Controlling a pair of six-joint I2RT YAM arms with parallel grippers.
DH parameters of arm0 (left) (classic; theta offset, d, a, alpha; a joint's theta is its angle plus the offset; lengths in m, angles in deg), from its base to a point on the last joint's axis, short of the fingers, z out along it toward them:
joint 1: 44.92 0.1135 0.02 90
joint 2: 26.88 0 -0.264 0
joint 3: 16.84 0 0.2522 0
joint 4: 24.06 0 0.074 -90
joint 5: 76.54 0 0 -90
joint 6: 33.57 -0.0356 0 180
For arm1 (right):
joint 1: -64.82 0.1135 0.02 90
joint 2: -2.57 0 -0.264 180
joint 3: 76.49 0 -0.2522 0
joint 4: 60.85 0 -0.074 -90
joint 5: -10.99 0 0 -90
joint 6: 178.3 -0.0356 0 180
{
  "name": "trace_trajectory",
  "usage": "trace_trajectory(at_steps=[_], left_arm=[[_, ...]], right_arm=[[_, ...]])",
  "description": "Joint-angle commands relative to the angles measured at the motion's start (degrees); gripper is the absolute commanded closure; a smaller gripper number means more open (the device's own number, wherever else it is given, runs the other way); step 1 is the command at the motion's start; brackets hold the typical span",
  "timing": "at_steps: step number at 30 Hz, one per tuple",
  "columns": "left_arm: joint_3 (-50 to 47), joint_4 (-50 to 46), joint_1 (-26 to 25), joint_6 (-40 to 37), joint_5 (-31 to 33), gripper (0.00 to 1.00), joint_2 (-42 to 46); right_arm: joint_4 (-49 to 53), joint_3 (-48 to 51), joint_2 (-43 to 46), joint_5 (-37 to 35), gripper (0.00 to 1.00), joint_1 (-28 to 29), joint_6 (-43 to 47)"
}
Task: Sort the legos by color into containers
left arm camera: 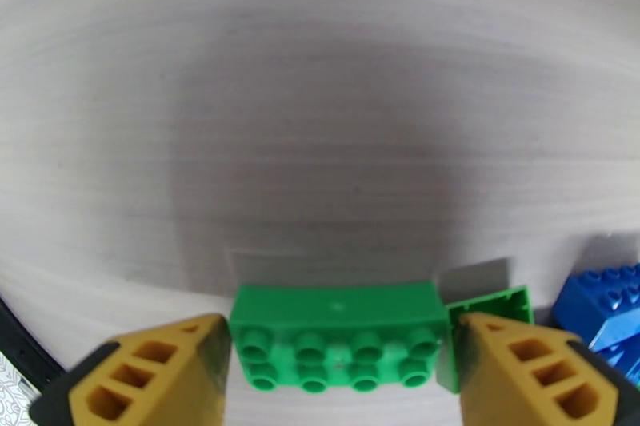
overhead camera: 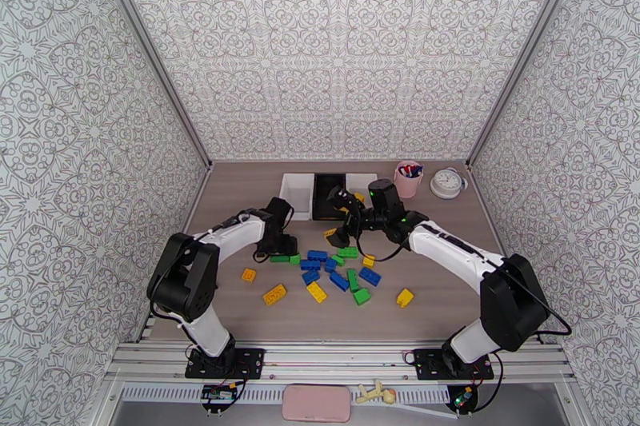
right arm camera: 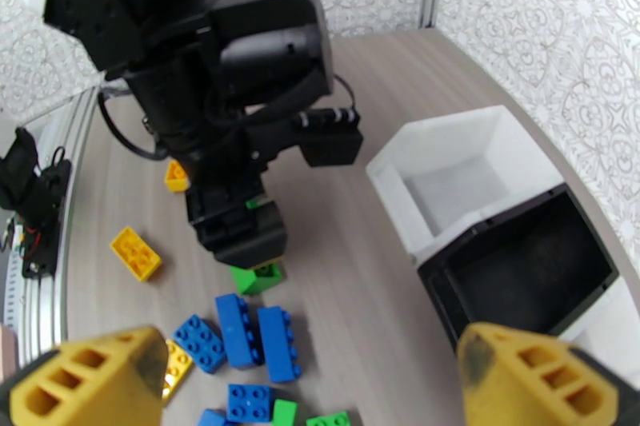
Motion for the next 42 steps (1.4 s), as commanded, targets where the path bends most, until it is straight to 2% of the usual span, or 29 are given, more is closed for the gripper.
trace_trajectory(at_steps=[1, 10, 16, 25, 34, 42], left_arm=[[-0.15, -0.65, 0.19, 0.59, 0.03, 0.24, -1.69], [-0.17, -0.91, 0.08, 1.0, 1.44, 0.32, -2.49], [0.16, -1.33, -0.12, 1.28, 1.94, 0.43, -2.36], [1.58, -1.95, -0.49, 1.77, 4.05, 0.44, 2.52], [6.31, 7.12, -2.34, 1.05, 7.66, 0.44, 7.17], [15.06, 16.67, -1.9, 1.54, 9.61, 0.44, 0.82]], right_arm=[[0.86, -1.69, -0.6, 0.28, 0.0, 0.48, 0.37], [0.47, -1.72, -0.77, 0.27, 0.0, 0.42, -0.07], [0.42, -1.86, -0.69, 0.2, 0.01, 0.43, -0.22], [-1.96, -0.77, 0.65, -0.77, 0.0, 0.43, -1.5], [-10.17, 2.65, 2.47, -4.89, 0.01, 0.25, -5.95], [-11.43, 3.63, 3.4, -5.85, 0.0, 0.24, -6.92]])
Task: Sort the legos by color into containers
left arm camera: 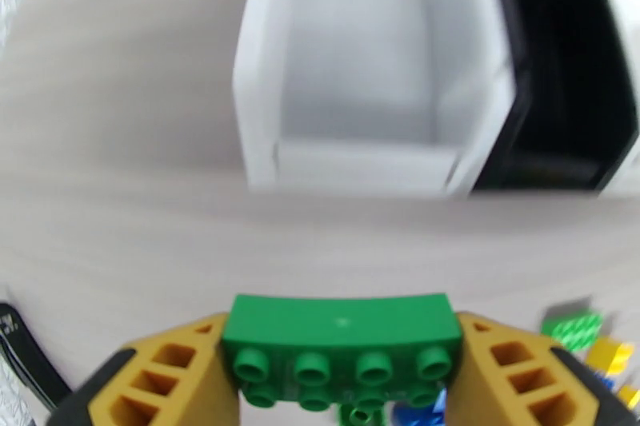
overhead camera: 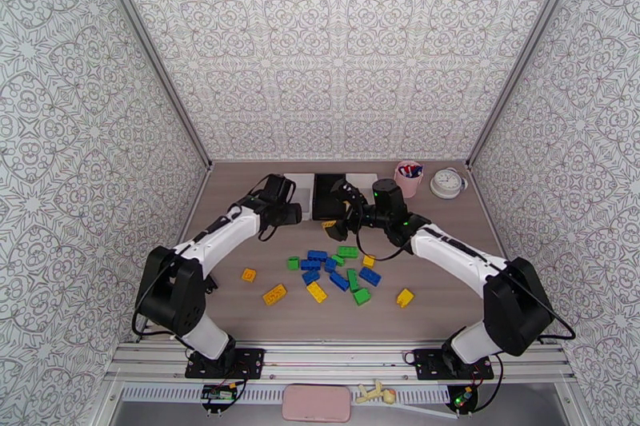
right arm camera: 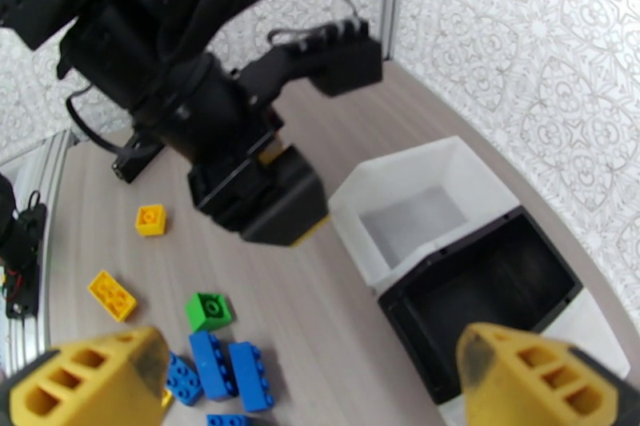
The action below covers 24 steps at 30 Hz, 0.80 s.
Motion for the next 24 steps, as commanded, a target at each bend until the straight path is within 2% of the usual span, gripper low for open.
trace_trajectory(at_steps=[1, 16, 24], left_arm=[[5.31, 5.67, 0.56, 0.01, 2.04, 0.44, -4.9], [25.9, 3.94, 4.11, -1.72, -0.09, 0.43, -23.98], [31.51, 3.06, 4.57, -1.44, -1.77, 0.36, -28.62]], right_arm=[[-1.72, 1.07, 1.74, -1.34, 0.0, 0.19, -1.33], [-0.72, 1.87, 3.32, -4.08, 0.01, 0.21, -1.69], [2.08, 0.8, 3.58, -5.75, 0.0, 0.19, -0.33]])
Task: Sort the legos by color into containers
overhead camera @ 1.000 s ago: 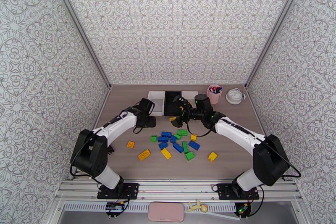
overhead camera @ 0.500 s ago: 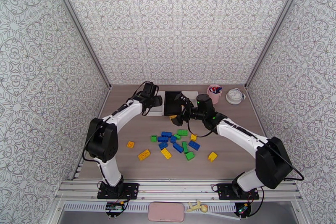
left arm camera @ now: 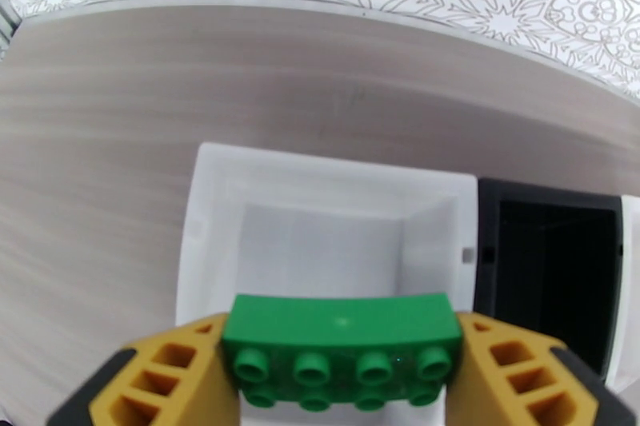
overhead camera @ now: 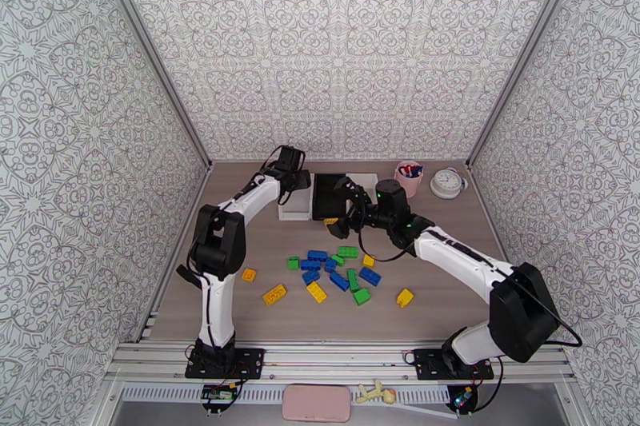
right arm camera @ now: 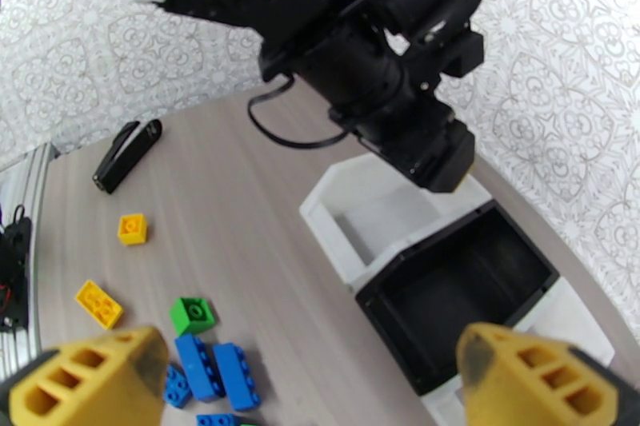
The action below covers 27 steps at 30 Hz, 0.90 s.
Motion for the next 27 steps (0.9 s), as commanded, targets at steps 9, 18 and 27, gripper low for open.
trace_trajectory(at_steps=[9, 18, 27], left_arm=[[0.93, -1.0, 0.33, -0.75, -2.57, 0.23, 3.13], [-12.59, 3.58, 0.92, 1.52, -2.11, 0.05, 17.28], [-27.73, 7.37, 6.88, 8.66, -9.45, 0.0, 31.96]], right_arm=[[8.44, -3.8, -1.65, -4.12, 0.0, 0.27, 0.58], [15.69, -7.61, -6.02, -6.22, 0.0, 2.53, 4.94], [29.38, -18.68, -15.81, -12.9, 0.04, 7.7, 9.69]])
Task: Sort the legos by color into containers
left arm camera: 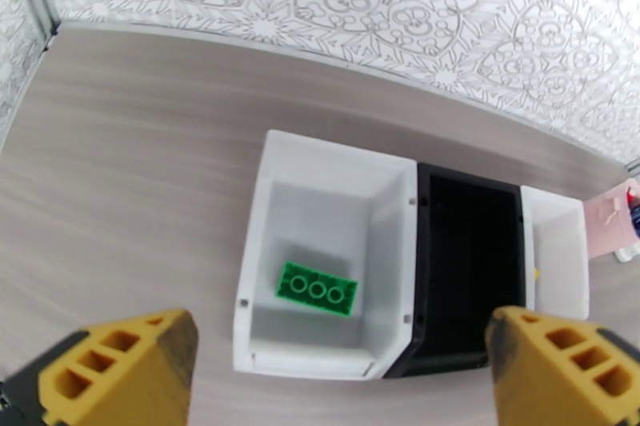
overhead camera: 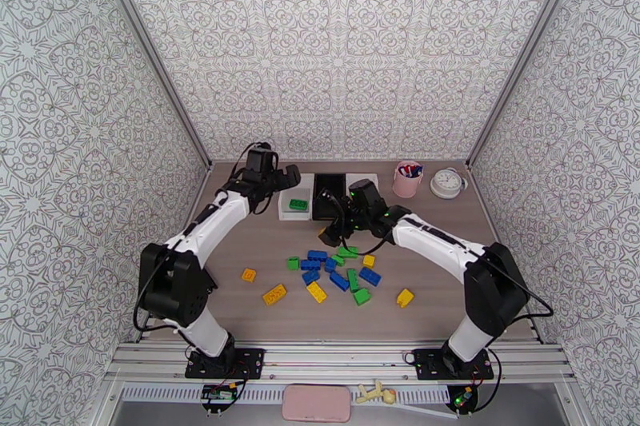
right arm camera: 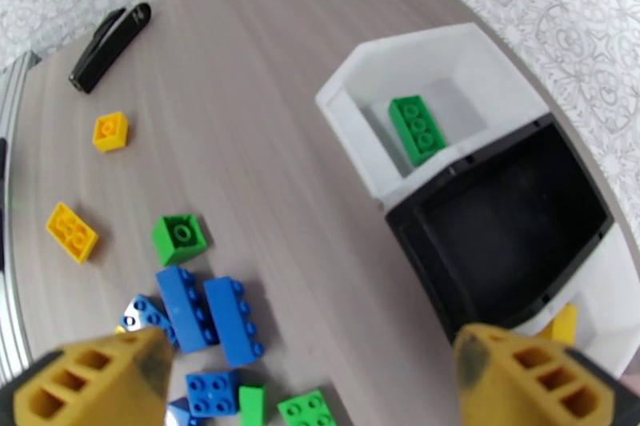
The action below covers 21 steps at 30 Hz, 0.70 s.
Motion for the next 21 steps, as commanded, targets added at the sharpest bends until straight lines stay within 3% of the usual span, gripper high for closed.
trace_trajectory(at_steps=[1, 12, 16, 19, 21], left_arm=[[-4.99, 1.64, 3.03, 4.07, -4.62, 0.0, 3.76], [-15.63, 3.27, 13.31, 10.47, -12.11, 0.0, 10.77], [-16.28, 3.18, 14.3, 10.13, -12.06, 0.0, 11.04], [-16.27, 3.02, 14.33, 9.78, -12.01, 0.0, 10.99], [-16.34, 2.86, 14.24, 9.7, -11.97, 0.0, 10.89]], right_arm=[[7.75, -5.06, -4.04, -5.18, 0.04, 2.35, 2.67], [17.59, -16.48, -16.6, -10.0, 0.07, 7.45, 4.77], [22.06, -21.45, -21.09, -10.49, 0.15, 8.3, 5.24], [24.74, -24.89, -23.67, -8.68, 0.32, 8.41, 5.04], [25.67, -26.08, -24.81, -7.41, 0.33, 8.4, 5.39]])
